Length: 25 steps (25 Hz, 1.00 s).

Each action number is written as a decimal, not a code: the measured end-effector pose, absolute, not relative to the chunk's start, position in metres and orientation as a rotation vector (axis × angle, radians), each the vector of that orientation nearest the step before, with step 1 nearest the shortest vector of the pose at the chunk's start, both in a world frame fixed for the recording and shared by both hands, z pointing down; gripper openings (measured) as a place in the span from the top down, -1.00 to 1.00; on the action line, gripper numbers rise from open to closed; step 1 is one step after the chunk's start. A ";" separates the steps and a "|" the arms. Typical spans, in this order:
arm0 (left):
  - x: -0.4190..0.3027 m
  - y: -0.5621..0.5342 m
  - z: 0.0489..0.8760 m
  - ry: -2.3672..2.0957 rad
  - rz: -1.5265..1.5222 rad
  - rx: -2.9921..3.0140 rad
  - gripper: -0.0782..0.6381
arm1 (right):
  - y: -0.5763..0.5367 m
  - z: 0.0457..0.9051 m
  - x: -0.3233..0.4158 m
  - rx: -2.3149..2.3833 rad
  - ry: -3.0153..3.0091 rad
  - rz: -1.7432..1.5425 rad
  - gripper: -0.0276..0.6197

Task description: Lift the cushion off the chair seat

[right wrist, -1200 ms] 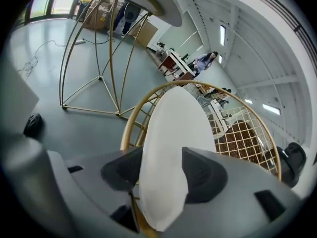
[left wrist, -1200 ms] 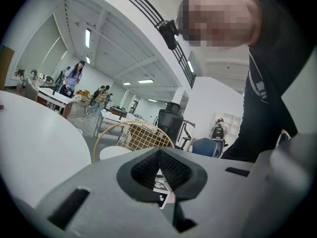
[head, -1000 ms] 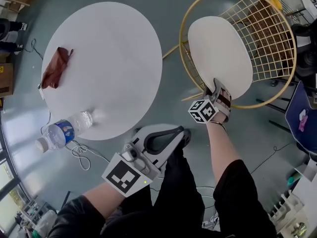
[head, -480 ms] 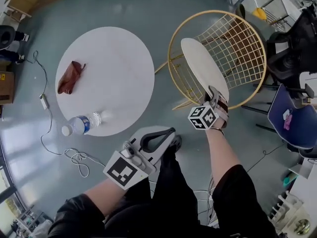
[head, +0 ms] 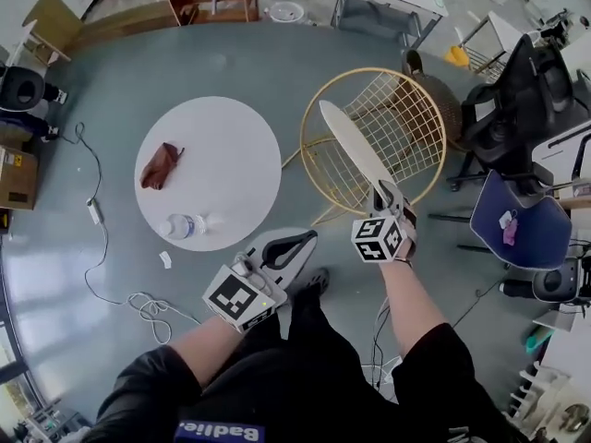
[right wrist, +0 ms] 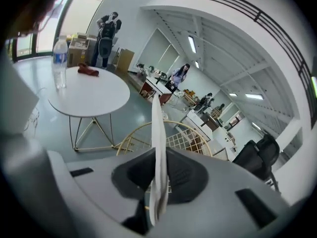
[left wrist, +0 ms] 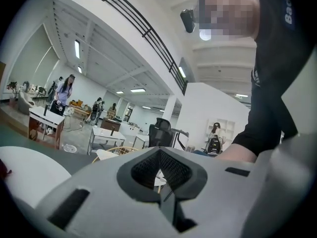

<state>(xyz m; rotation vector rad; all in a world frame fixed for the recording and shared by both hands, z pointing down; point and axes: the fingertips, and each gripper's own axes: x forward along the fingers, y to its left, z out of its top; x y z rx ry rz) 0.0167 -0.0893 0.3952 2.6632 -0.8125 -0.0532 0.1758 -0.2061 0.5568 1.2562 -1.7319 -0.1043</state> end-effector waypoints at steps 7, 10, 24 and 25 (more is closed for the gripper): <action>0.010 -0.076 0.367 -0.769 -0.069 2.722 0.74 | -0.147 0.462 0.146 1.388 -1.927 0.039 0.75; 0.009 -0.069 0.357 -0.749 -0.063 2.732 0.74 | -0.121 0.434 0.136 1.436 -2.012 0.103 0.75; 0.004 -0.034 0.310 -0.630 -0.077 2.820 0.74 | -0.047 0.343 0.089 1.470 -2.275 0.256 0.75; 0.005 -0.032 0.309 -0.620 -0.072 2.830 0.74 | -0.044 0.340 0.086 1.468 -2.293 0.259 0.75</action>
